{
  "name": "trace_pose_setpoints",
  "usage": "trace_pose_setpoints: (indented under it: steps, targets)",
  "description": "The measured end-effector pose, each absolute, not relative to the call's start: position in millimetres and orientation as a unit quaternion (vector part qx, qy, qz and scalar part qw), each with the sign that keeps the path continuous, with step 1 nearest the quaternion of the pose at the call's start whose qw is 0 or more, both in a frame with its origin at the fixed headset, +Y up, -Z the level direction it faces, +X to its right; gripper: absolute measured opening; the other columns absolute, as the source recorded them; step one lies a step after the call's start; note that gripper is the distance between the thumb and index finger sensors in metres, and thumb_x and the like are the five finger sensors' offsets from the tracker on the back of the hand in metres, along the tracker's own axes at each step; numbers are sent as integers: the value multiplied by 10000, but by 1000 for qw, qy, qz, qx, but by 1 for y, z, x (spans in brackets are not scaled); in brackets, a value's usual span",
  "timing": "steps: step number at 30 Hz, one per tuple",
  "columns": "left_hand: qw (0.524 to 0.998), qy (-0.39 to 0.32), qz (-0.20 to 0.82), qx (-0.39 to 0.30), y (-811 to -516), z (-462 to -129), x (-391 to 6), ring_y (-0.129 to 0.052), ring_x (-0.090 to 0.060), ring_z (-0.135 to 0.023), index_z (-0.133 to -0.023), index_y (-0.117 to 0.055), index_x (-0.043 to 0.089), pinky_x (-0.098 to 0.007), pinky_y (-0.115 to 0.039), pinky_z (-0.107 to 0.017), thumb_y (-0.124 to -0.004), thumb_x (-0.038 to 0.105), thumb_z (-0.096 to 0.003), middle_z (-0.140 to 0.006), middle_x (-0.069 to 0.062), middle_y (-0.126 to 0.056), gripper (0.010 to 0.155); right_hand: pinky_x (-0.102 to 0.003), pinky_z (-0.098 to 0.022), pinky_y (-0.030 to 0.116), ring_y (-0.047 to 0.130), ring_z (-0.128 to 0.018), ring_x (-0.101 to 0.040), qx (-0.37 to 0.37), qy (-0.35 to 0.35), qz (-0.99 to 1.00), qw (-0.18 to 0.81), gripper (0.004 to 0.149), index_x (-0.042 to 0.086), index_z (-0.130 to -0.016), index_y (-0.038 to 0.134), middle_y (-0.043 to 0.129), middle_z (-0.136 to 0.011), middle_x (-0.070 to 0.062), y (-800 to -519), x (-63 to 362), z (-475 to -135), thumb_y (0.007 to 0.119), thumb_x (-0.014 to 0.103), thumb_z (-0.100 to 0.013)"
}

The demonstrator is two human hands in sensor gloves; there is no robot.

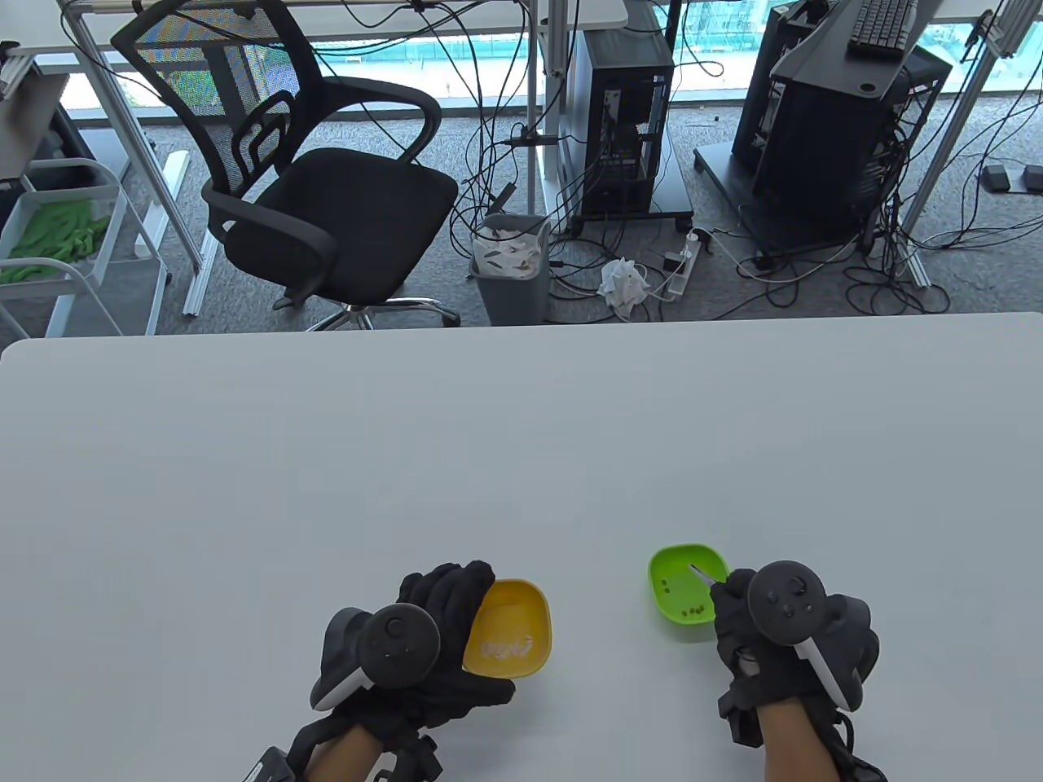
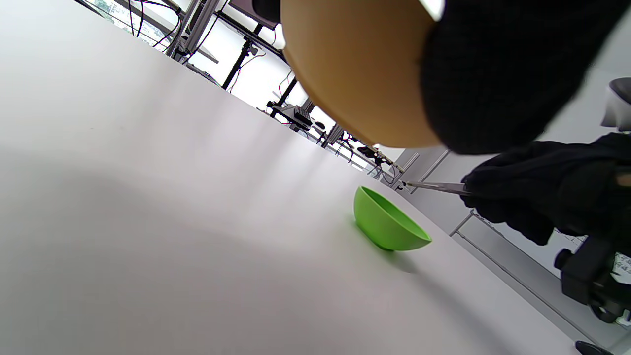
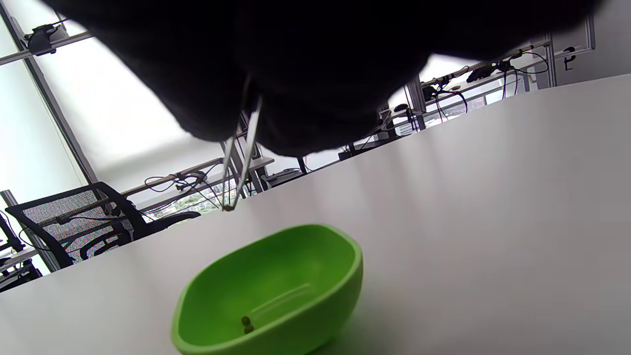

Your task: Pick mung beans with tweezers into small dish

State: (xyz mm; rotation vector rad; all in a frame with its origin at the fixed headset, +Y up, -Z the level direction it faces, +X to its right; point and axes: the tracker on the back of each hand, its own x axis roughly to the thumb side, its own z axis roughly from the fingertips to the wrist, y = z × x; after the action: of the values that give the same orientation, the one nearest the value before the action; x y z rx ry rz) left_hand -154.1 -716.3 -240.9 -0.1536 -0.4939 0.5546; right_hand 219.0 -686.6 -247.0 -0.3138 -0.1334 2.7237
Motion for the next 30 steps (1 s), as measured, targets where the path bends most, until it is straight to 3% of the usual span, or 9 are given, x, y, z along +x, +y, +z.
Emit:
trace_pose_setpoints:
  steps: [15, 22, 30]
  targets:
    - [937, -220, 254, -92, -720, -244, -152, -319, -433, -1136, -1142, -209, 177, -627, -176, -787, -976, 630, -324, -1185, -100, -357, 1209, -305, -158, 859, 921, -229, -101, -109, -46, 967, 225, 357, 44, -688, 965, 974, -498, -156, -684, 220, -245, 867, 315, -478]
    - [944, -208, 214, -143, -714, -275, -151, -298, -430, -1144, -1142, -194, 191, -625, -167, -792, -976, 619, -330, -1195, -75, -337, 1206, -306, -161, 860, 922, -234, -101, -95, -39, 963, 249, 366, 43, -699, 959, 972, -504, -158, -686, 216, -244, 860, 322, -483]
    - [930, -187, 226, -221, -750, -311, -147, -269, -424, -1149, -1138, -172, 215, -622, -153, -793, -973, 608, -339, -1203, -53, -313, 1198, -306, -162, 861, 923, -237, -101, -84, -27, 960, 266, 368, 44, -705, 955, 971, -510, -158, -687, 212, -244, 851, 322, -487]
